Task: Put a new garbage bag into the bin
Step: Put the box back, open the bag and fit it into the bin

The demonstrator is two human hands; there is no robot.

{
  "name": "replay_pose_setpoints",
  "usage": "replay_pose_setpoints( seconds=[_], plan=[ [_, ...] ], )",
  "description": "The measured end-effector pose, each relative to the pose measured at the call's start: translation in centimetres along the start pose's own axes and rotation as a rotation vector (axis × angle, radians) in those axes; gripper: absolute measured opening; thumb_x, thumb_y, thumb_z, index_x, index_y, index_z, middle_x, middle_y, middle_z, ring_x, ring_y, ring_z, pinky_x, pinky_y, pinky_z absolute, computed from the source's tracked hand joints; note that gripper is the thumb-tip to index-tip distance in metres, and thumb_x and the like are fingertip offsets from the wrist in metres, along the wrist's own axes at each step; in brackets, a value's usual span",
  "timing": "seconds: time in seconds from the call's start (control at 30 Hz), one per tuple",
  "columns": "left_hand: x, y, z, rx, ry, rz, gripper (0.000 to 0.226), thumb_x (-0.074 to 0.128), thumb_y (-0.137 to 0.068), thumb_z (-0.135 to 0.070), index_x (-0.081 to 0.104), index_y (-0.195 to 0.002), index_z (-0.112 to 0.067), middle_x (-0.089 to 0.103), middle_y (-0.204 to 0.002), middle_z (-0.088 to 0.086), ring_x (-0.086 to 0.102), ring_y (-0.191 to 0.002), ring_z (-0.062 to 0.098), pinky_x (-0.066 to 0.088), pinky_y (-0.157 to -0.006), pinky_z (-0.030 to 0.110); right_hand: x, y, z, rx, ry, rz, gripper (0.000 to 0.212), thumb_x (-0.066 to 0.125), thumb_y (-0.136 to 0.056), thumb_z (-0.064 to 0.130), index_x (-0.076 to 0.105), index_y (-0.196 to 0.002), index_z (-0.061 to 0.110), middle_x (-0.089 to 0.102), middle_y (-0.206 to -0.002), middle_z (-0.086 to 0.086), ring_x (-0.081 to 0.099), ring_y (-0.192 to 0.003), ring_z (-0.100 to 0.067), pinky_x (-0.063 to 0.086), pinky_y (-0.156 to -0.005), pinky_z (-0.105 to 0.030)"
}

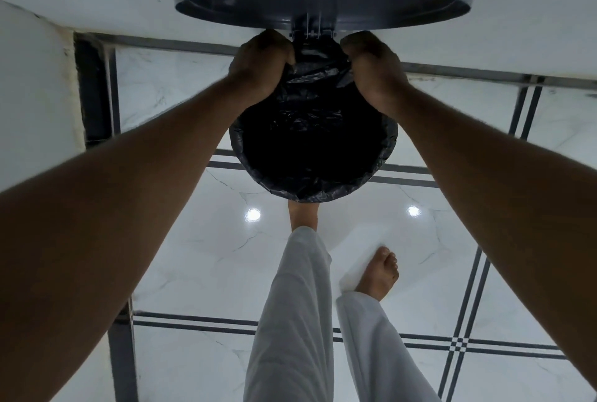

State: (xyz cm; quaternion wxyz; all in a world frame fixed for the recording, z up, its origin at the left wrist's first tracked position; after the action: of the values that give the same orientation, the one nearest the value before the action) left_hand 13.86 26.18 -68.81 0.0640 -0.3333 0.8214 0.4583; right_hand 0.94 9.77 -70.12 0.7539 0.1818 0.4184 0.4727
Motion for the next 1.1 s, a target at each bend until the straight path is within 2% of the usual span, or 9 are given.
replay_pose_setpoints(
  seconds=[0.2,0.33,0.43,0.53,0.67,0.73,0.83,0.97,1.1],
  plan=[
    [-0.9,-2.1,1.8,-0.139,0.141,0.164,0.037,0.068,-0.049,-0.054,0.076,-0.066,-0.023,0.073,-0.087,0.009,0.066,-0.091,0.033,0.049,-0.084,0.039,0.0,0.4,-0.4,-0.010,-0.046,-0.027,0.050,0.049,-0.110,0.055,0.068,-0.149,0.030,0.070,-0.151,-0.002,0.061,-0.140,-0.023,0.044,-0.109,-0.032],
    [-1.3,0.7,2.5,-0.102,-0.101,-0.158,0.049,0.045,-0.104,-0.048,0.072,-0.120,-0.010,0.070,-0.134,0.018,0.063,-0.126,0.035,0.041,-0.092,0.039,0.1,3.6,-2.2,0.083,-0.126,-0.324,0.056,0.048,-0.104,0.058,0.072,-0.134,0.019,0.077,-0.130,-0.004,0.069,-0.123,-0.026,0.051,-0.098,-0.035],
    [-0.7,4.8,4.9,-0.195,0.093,-0.433,0.064,0.034,-0.111,-0.055,0.066,-0.134,-0.005,0.065,-0.140,0.017,0.060,-0.131,0.033,0.044,-0.106,0.041,0.6,7.2,-4.2,0.252,-0.251,-0.428,0.056,0.047,-0.104,0.055,0.072,-0.133,0.013,0.075,-0.130,-0.009,0.068,-0.124,-0.030,0.052,-0.101,-0.037],
    [1.0,8.6,8.0,-0.364,0.292,-0.442,0.066,0.036,-0.105,-0.063,0.066,-0.130,-0.009,0.065,-0.133,0.010,0.062,-0.123,0.029,0.049,-0.108,0.044,1.6,10.4,-6.7,0.428,-0.442,-0.405,0.040,0.053,-0.109,0.041,0.068,-0.136,0.015,0.071,-0.123,0.001,0.067,-0.111,-0.020,0.049,-0.090,-0.031],
    [2.7,10.9,10.9,-0.423,0.566,-0.253,0.032,0.046,-0.104,-0.051,0.057,-0.092,-0.023,0.063,-0.106,0.005,0.065,-0.103,0.024,0.058,-0.092,0.040,2.1,12.2,-8.7,0.508,-0.607,-0.261,0.027,0.050,-0.109,0.031,0.074,-0.120,0.024,0.072,-0.111,0.006,0.067,-0.104,-0.019,0.060,-0.093,-0.038],
    [2.4,10.6,11.4,-0.453,0.638,-0.206,0.038,0.041,-0.112,-0.045,0.064,-0.100,-0.017,0.059,-0.097,0.001,0.062,-0.097,0.023,0.058,-0.087,0.035,1.7,11.7,-8.6,0.512,-0.597,-0.208,0.030,0.049,-0.111,0.032,0.076,-0.120,0.026,0.072,-0.110,0.008,0.065,-0.106,-0.018,0.059,-0.094,-0.036],
    [1.8,10.0,11.5,-0.519,0.694,-0.194,0.056,0.033,-0.114,-0.050,0.065,-0.142,-0.013,0.065,-0.116,-0.005,0.063,-0.095,0.017,0.048,-0.111,0.043,1.1,10.5,-7.9,0.541,-0.599,-0.156,0.031,0.047,-0.112,0.037,0.076,-0.116,0.027,0.074,-0.119,0.008,0.067,-0.119,-0.021,0.056,-0.102,-0.039],
    [1.6,10.1,10.6,-0.608,0.738,-0.309,0.057,0.043,-0.107,-0.057,0.059,-0.150,-0.023,0.063,-0.150,0.002,0.063,-0.130,0.023,0.040,-0.119,0.048,1.1,10.0,-7.3,0.566,-0.589,-0.283,0.044,0.049,-0.110,0.042,0.067,-0.138,0.014,0.069,-0.131,0.001,0.062,-0.111,-0.022,0.044,-0.072,-0.028],
    [2.6,13.1,10.4,-0.771,0.823,-0.345,0.070,0.045,-0.099,-0.062,0.048,-0.159,-0.025,0.053,-0.159,-0.001,0.054,-0.140,0.026,0.043,-0.113,0.052,1.9,12.2,-7.4,0.777,-0.698,-0.401,0.037,0.050,-0.102,0.036,0.063,-0.127,0.012,0.061,-0.105,0.001,0.054,-0.083,-0.021,0.041,-0.068,-0.033]
  ],
)
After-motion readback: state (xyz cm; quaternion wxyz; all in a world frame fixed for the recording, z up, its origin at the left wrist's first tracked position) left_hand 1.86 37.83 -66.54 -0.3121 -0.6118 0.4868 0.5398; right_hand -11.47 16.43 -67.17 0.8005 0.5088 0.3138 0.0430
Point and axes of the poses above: each hand's wrist, its own y-axis away from the middle knuckle, its own x-axis out of the palm, z = x × y, the point moved 1 cm from there along -y, towards the middle knuckle
